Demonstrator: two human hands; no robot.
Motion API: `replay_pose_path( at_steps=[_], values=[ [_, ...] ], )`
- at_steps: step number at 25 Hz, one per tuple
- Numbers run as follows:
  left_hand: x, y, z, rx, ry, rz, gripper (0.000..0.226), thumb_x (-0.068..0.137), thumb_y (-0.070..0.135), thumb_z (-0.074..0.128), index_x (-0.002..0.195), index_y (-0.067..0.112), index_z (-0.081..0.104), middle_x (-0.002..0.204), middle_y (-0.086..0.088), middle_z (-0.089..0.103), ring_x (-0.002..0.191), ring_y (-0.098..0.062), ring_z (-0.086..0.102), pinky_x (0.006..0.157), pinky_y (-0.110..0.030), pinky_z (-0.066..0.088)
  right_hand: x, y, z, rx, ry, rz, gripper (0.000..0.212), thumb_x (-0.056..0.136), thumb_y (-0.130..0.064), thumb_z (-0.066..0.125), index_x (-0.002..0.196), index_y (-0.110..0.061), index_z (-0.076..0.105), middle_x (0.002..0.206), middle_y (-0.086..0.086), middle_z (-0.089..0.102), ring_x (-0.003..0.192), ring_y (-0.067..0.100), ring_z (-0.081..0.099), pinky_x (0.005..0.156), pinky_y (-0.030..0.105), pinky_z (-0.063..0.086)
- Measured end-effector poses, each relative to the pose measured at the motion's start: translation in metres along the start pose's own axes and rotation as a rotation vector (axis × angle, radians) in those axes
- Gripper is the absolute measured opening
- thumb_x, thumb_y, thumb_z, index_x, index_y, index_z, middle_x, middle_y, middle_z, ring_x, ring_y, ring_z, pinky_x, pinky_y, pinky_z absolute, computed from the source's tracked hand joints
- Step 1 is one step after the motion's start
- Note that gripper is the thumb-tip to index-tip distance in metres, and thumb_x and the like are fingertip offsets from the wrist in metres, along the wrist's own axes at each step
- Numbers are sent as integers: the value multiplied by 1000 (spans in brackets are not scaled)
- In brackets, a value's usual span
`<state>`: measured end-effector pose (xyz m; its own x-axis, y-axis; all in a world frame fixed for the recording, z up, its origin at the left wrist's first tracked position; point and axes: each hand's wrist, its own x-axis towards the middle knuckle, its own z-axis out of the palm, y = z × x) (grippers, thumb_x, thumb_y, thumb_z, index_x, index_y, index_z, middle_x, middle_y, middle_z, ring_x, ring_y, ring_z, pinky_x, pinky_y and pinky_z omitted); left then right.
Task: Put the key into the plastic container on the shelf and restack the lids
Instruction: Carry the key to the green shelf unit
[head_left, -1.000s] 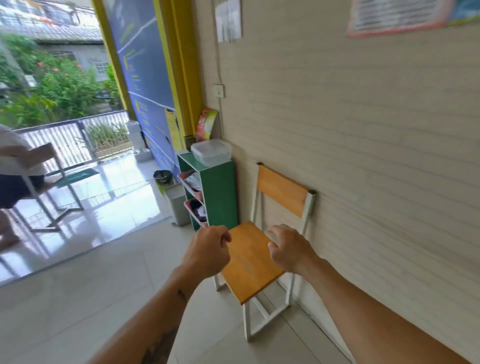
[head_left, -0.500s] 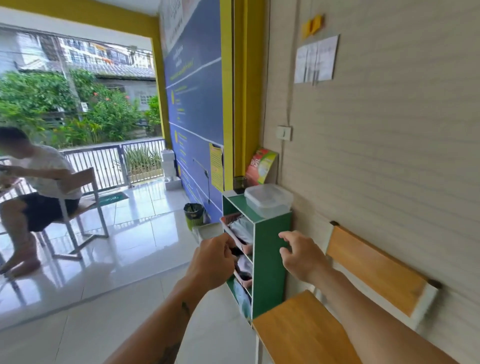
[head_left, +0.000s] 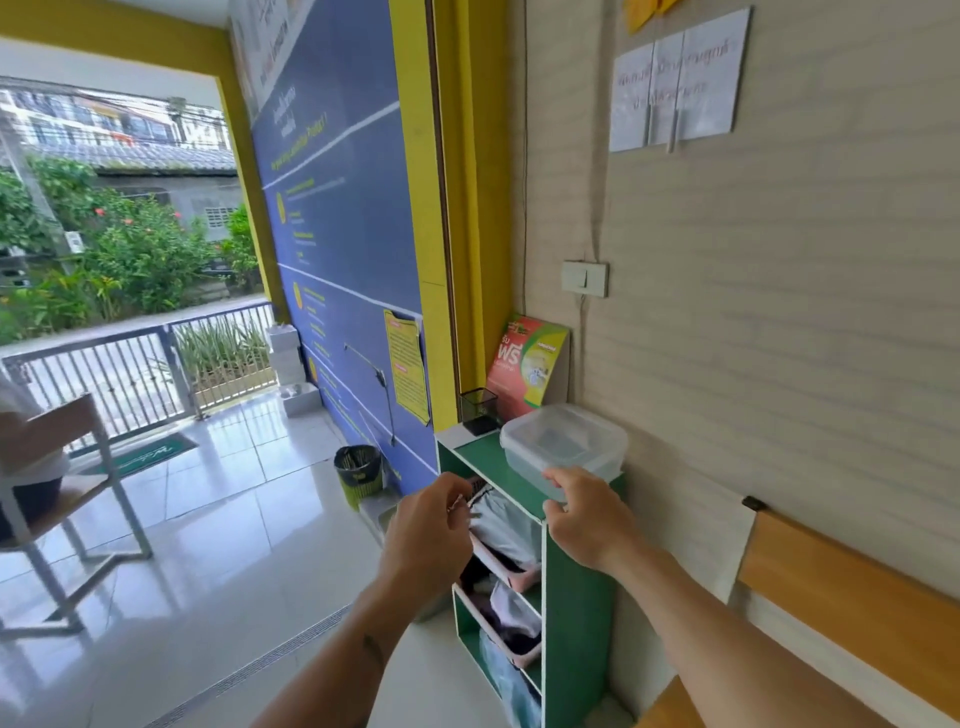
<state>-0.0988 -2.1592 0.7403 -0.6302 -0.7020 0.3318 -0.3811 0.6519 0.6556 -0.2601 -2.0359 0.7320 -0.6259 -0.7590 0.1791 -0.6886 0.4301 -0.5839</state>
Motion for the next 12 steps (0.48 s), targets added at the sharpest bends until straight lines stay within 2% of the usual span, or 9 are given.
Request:
replay_pose_path(
  at_steps=[7,10,12],
  values=[
    [148,-34,57,-187,-12,-115,26,85,5,57,98,24,70,89,3,74,83,-15,67,77,-30,55,153,24,17,-50,-4,-4,50,94,-24,46,143,-17,44,146,4,48,132,22,44,109,37,36],
    [199,-56,80,-280,-35,-157,26,85,3,58,93,24,70,84,5,73,82,-14,70,78,-39,60,200,32,29,-76,1,14,48,94,-24,47,142,-17,46,146,3,48,131,22,44,107,34,36],
    [233,-71,97,-301,-62,-164,24,86,6,59,92,27,70,83,6,73,81,-15,70,74,-36,59,227,39,43,-88,3,46,49,93,-25,47,141,-17,46,146,3,48,131,22,45,107,35,37]
  ],
)
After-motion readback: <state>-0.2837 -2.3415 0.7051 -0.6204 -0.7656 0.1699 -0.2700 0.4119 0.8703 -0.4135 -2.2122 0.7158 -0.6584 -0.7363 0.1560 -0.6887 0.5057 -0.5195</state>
